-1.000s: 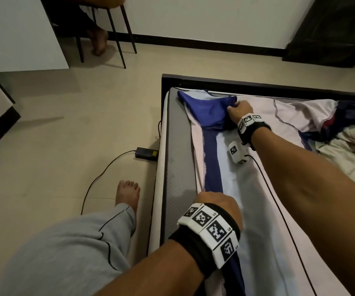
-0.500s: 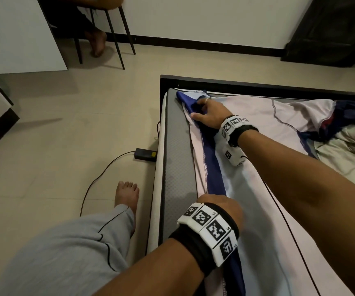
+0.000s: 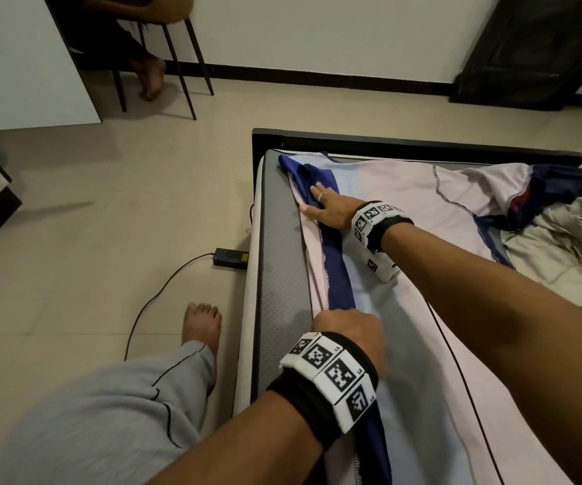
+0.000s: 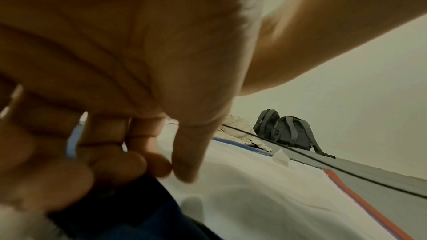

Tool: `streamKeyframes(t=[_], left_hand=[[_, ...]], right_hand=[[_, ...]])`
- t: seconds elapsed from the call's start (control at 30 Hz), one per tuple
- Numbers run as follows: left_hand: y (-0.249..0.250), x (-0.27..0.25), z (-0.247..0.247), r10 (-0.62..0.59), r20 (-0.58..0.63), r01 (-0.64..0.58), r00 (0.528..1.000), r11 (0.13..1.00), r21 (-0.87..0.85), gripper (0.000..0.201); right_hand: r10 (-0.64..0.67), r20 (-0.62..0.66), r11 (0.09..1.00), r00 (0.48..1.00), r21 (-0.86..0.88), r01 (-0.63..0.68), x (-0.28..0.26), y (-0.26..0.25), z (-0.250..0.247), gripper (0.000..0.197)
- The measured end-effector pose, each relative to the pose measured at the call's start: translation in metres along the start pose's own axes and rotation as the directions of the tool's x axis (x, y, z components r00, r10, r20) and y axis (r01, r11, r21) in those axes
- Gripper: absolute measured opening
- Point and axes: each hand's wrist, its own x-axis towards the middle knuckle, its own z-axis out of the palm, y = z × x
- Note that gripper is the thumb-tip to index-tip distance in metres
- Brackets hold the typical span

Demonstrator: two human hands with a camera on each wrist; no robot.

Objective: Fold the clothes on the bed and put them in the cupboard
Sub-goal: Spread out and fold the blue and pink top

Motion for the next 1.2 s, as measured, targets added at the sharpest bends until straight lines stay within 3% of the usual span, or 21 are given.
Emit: streamKeyframes(t=[0.07,0.1,0.13,0.17,0.33,0.43,0.53,0.63,0.67,0.73,0.83,0.97,1.07,1.13,1.2], left_hand=[[0.032,-0.151,-0.163,0.008,0.050,-0.010,0.999,0.999,0.049,0.059],[0.044,-0.204,-0.206,0.063,-0.034,-0.061,0.997,0.996,0.059,0.038],[0.057,-0.244,-0.245,0.077,-0.044,-0.076,0.996,0.997,0.017,0.028],[0.062,-0.275,-0.278,0.088,-0.048,-0.090,0.995,0.996,-0.022,0.029],[0.052,-0.259,-0.274,0.040,-0.133,-0.064,0.990,0.982,-0.180,0.037],[0.054,-0.251,-0.287,0.055,-0.206,-0.106,0.977,0.964,-0.246,0.037],[0.057,-0.237,-0.298,0.033,-0.225,-0.115,0.974,0.925,-0.363,0.034],[0.067,-0.220,-0.307,0.010,-0.254,-0.135,0.967,0.868,-0.479,0.028],[0.069,-0.214,-0.309,-0.002,-0.246,-0.129,0.969,0.848,-0.514,0.027],[0.074,-0.203,-0.310,-0.024,-0.225,-0.110,0.974,0.819,-0.563,0.025],[0.076,-0.190,-0.309,-0.048,-0.189,-0.074,0.981,0.807,-0.587,0.024],[0.081,-0.178,-0.310,-0.087,-0.159,-0.029,0.984,0.790,-0.612,0.022],[0.087,-0.174,-0.314,-0.118,-0.165,-0.015,0.979,0.769,-0.639,0.019],[0.091,-0.173,-0.316,-0.128,-0.173,-0.013,0.977,0.770,-0.638,0.018],[0.093,-0.172,-0.316,-0.132,-0.172,-0.007,0.976,0.774,-0.633,0.017]], right_hand=[[0.018,0.031,0.999,0.999,0.027,-0.019,-0.004,0.009,-0.003,0.080],[0.017,0.005,0.998,1.000,0.056,-0.017,-0.009,0.014,-0.006,0.075],[0.032,-0.049,0.995,0.998,0.101,-0.027,-0.013,0.024,-0.010,0.069],[0.057,-0.114,0.988,0.992,0.147,-0.040,-0.019,0.032,-0.015,0.063],[0.266,-0.379,0.958,0.886,0.205,-0.200,-0.045,0.117,-0.036,0.035],[0.456,-0.496,0.890,0.739,0.237,-0.390,-0.067,0.168,-0.045,0.037],[0.635,-0.565,0.743,0.527,0.257,-0.618,-0.087,0.209,-0.050,0.050],[0.785,-0.541,0.557,0.303,0.400,-0.728,-0.095,0.238,-0.048,0.064],[0.818,-0.517,0.509,0.251,0.447,-0.736,-0.097,0.244,-0.047,0.068],[0.859,-0.464,0.463,0.216,0.526,-0.713,-0.098,0.256,-0.046,0.075],[0.864,-0.412,0.498,0.291,0.609,-0.618,-0.096,0.270,-0.049,0.058],[0.833,-0.459,0.549,0.309,0.621,-0.559,-0.092,0.266,-0.061,0.033],[0.714,-0.580,0.692,0.392,0.496,-0.525,-0.085,0.236,-0.074,0.023],[0.517,-0.683,0.846,0.516,0.317,-0.429,-0.070,0.217,-0.075,0.017],[0.243,-0.610,0.970,0.754,0.133,-0.205,-0.053,0.197,-0.068,0.021]])
